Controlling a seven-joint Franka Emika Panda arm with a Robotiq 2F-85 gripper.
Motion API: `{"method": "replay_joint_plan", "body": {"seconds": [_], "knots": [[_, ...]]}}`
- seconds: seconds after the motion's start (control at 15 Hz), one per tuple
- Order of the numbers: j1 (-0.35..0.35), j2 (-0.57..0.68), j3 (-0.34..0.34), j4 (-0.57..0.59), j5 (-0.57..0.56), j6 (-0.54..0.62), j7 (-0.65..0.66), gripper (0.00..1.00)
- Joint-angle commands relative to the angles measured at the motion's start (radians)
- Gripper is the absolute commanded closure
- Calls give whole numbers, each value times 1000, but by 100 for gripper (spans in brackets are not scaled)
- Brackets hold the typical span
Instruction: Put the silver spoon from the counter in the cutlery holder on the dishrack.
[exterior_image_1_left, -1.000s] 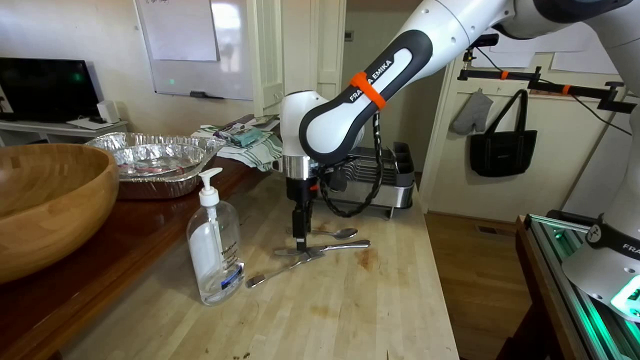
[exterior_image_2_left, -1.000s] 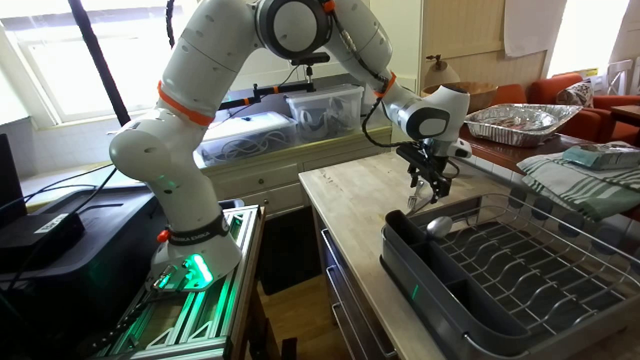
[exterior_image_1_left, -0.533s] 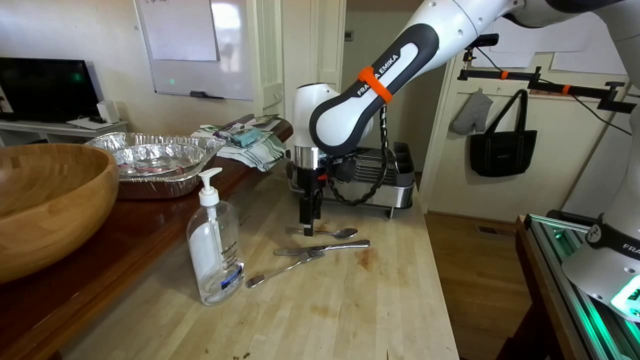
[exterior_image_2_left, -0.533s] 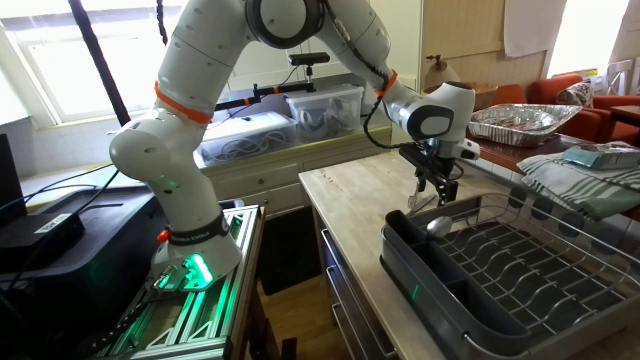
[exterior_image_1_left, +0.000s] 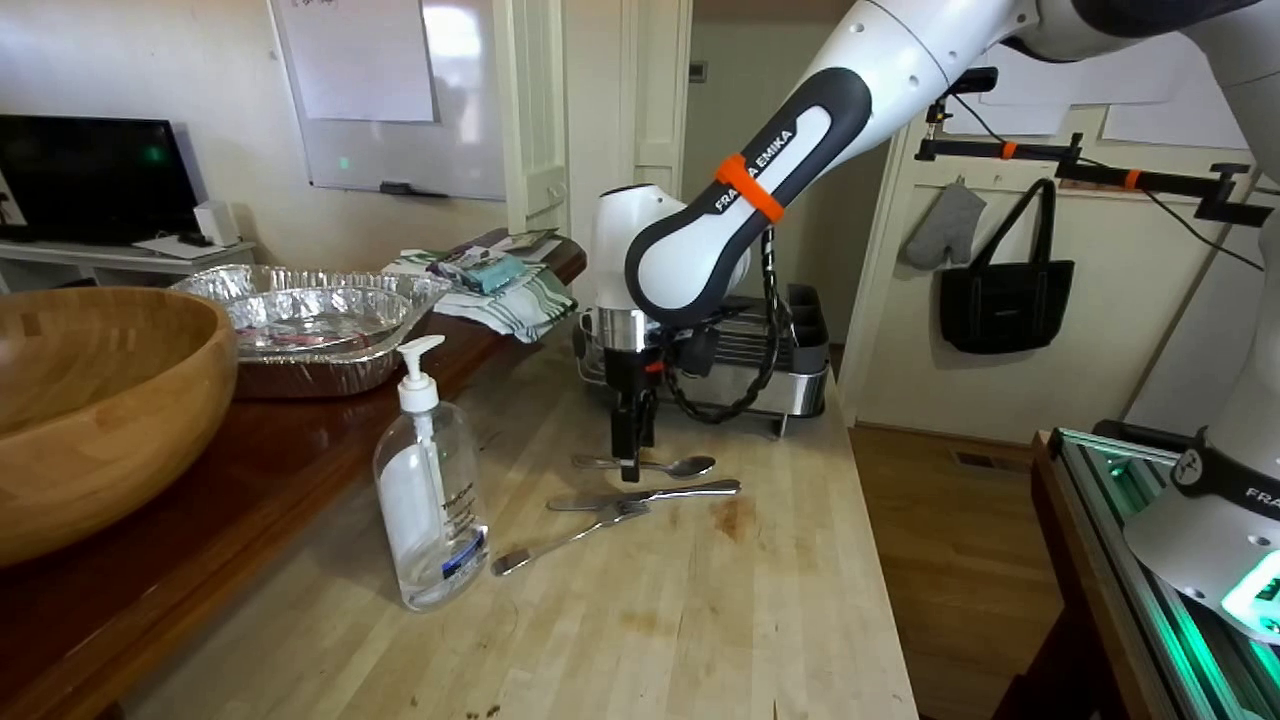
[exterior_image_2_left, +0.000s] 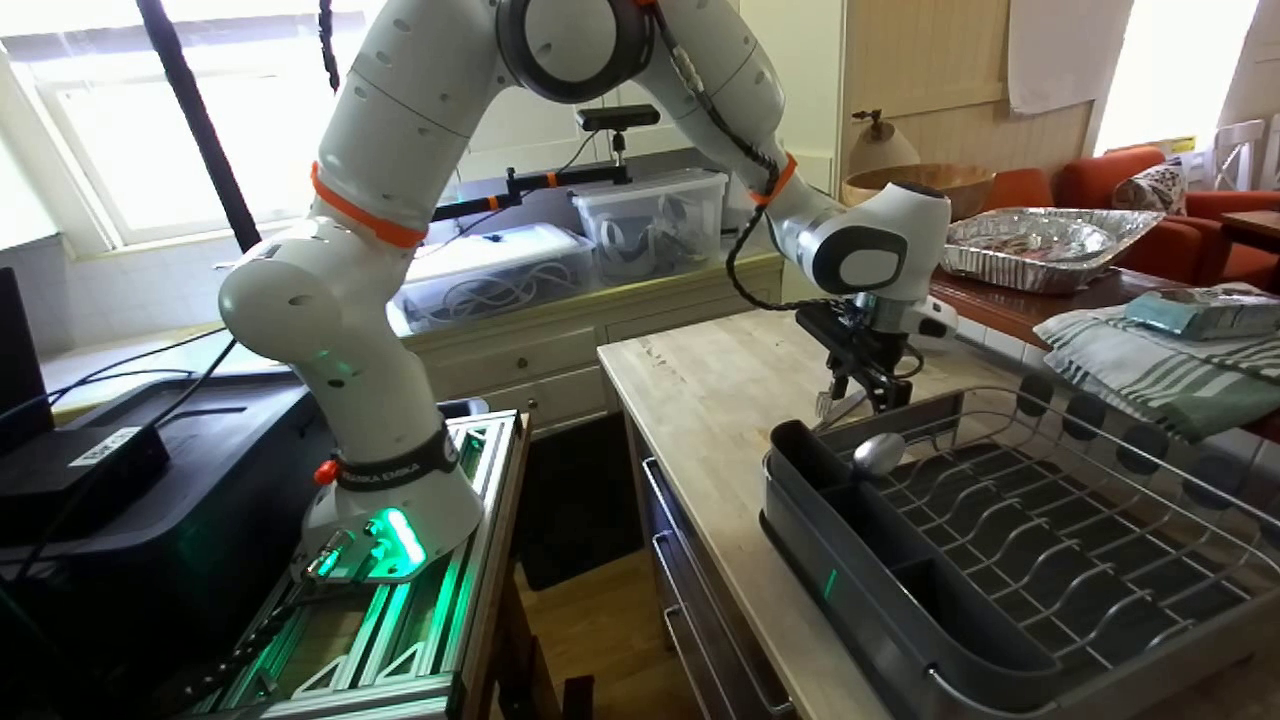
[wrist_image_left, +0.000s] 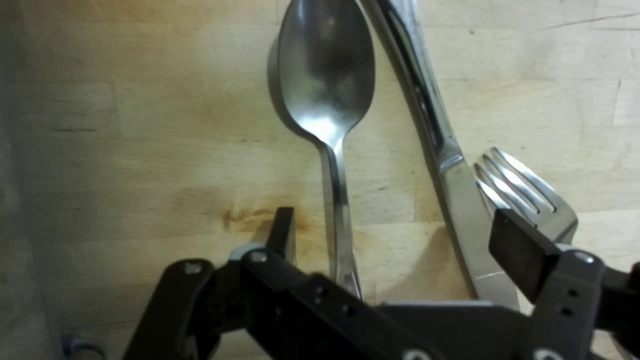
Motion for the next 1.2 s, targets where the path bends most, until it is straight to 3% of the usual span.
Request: {"method": "replay_joint_plan", "body": {"seconds": [0.0,0.4,0.47,0.53,0.6,1.13], "knots": [[6,8,-8,-2,-18,-18,23,0],[29,6,-34,0,-56,-63,68,6],[31,8,-36,3,-59,-69,72,12],[32,12,-37,7,-62,-77,74,30],[33,12,-38,9,-65,-85,77,31],[36,16,-41,20,-72,-120,87,94]]}}
